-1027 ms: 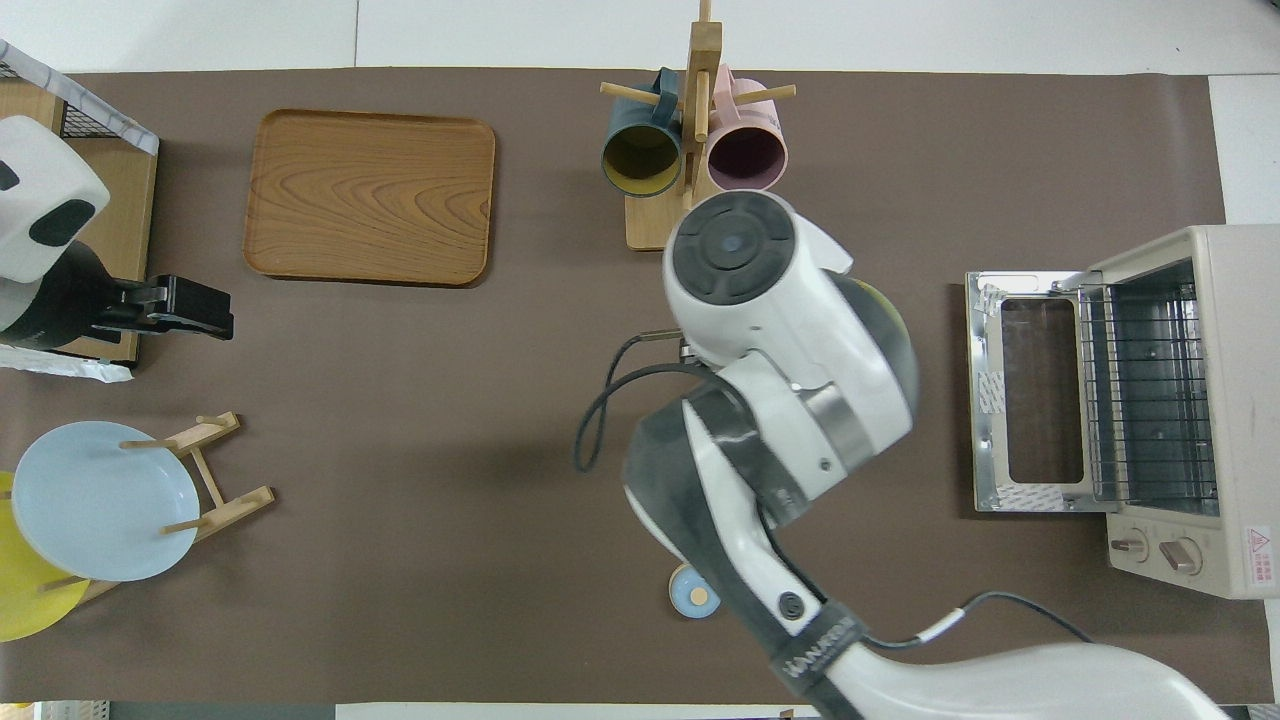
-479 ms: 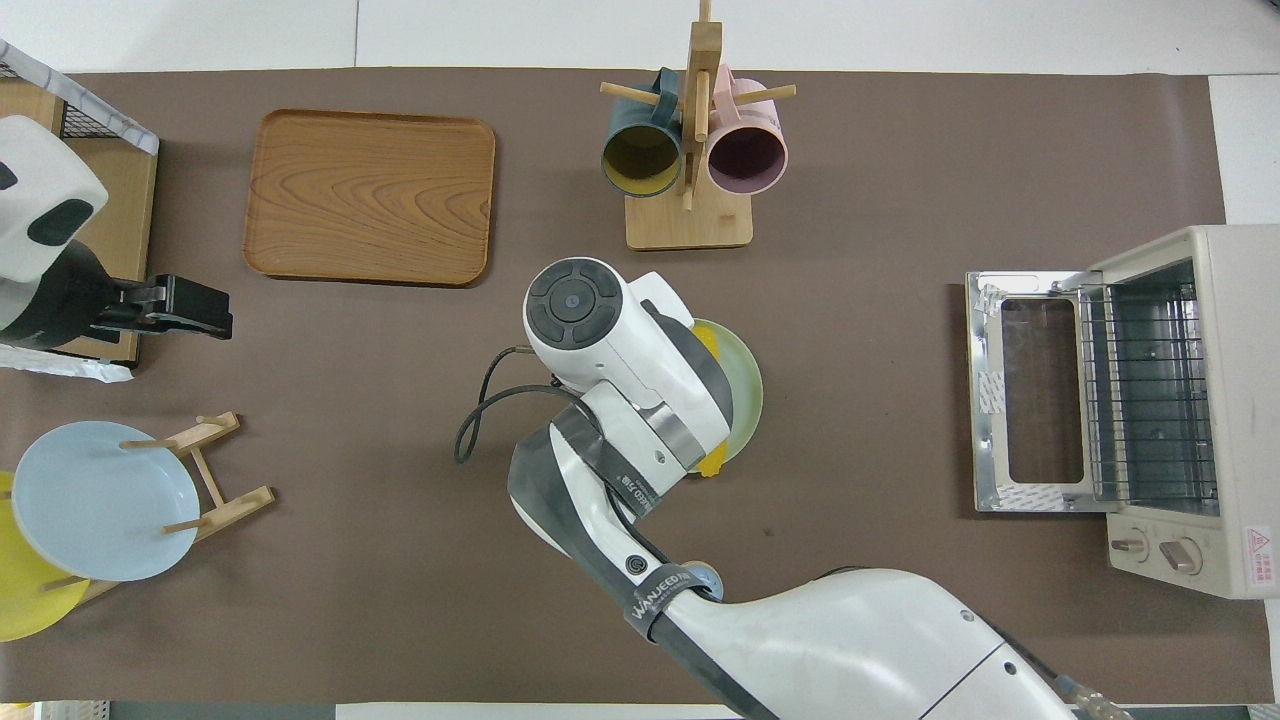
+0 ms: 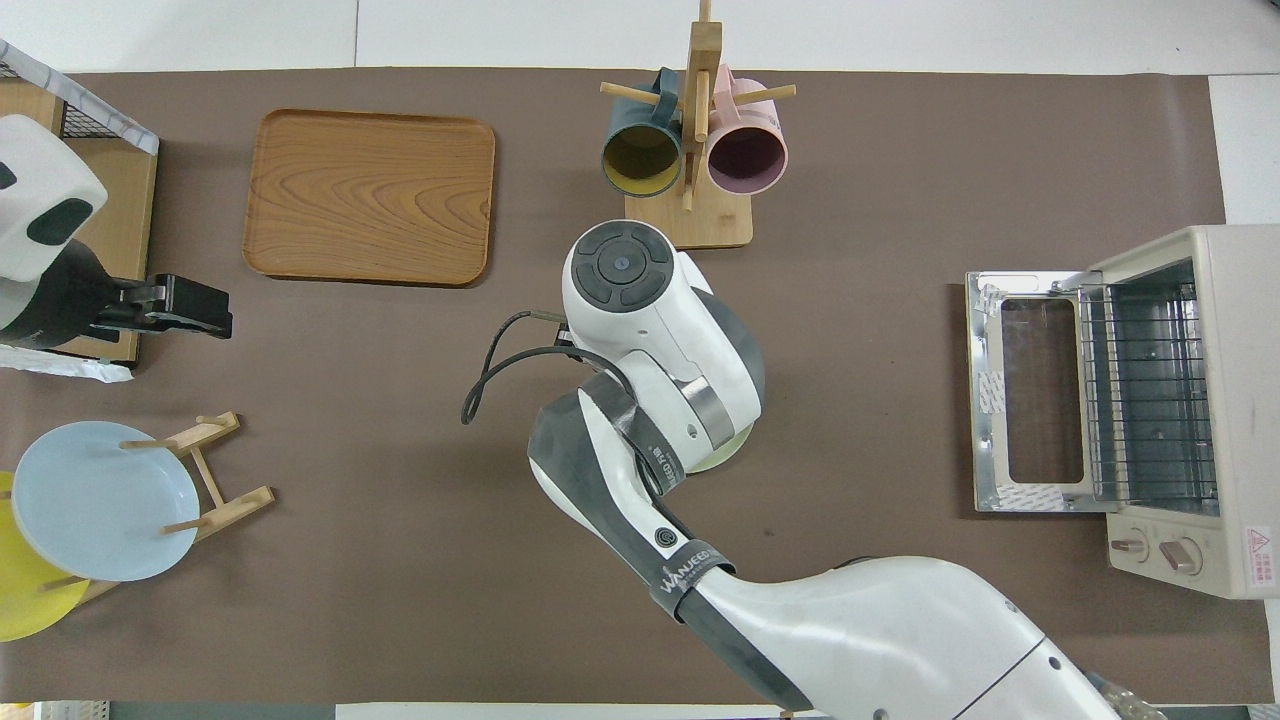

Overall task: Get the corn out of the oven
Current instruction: 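Set the green plate on the table center with the right gripper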

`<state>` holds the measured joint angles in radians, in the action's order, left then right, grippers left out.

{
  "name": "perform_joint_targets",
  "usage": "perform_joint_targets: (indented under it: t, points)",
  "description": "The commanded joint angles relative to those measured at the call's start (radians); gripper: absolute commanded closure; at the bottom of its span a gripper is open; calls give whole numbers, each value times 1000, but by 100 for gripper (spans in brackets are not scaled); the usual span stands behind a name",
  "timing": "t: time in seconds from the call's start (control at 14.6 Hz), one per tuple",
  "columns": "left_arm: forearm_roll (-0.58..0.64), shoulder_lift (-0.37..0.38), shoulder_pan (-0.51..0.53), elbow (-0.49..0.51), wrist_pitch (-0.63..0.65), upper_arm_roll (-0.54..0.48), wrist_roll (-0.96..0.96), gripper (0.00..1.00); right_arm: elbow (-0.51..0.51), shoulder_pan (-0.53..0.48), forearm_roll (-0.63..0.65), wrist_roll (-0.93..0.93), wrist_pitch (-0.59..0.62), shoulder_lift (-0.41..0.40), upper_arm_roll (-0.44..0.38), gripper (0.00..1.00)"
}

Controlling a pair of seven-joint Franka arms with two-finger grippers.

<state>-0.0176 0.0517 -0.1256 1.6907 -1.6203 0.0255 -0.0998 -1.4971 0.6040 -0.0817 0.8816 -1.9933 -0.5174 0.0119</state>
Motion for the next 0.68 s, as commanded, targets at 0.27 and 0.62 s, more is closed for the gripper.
perform_joint_targets:
  t: [0.27,0.62]
  points:
    - [-4,42,-46,78,-61,5,-6,0,-134,-185,134,-286,202,178,-3,100]
    - [-19,51,-253,182,-176,7,-228,0,-397,-343,141,-463,101,284,-3,100]
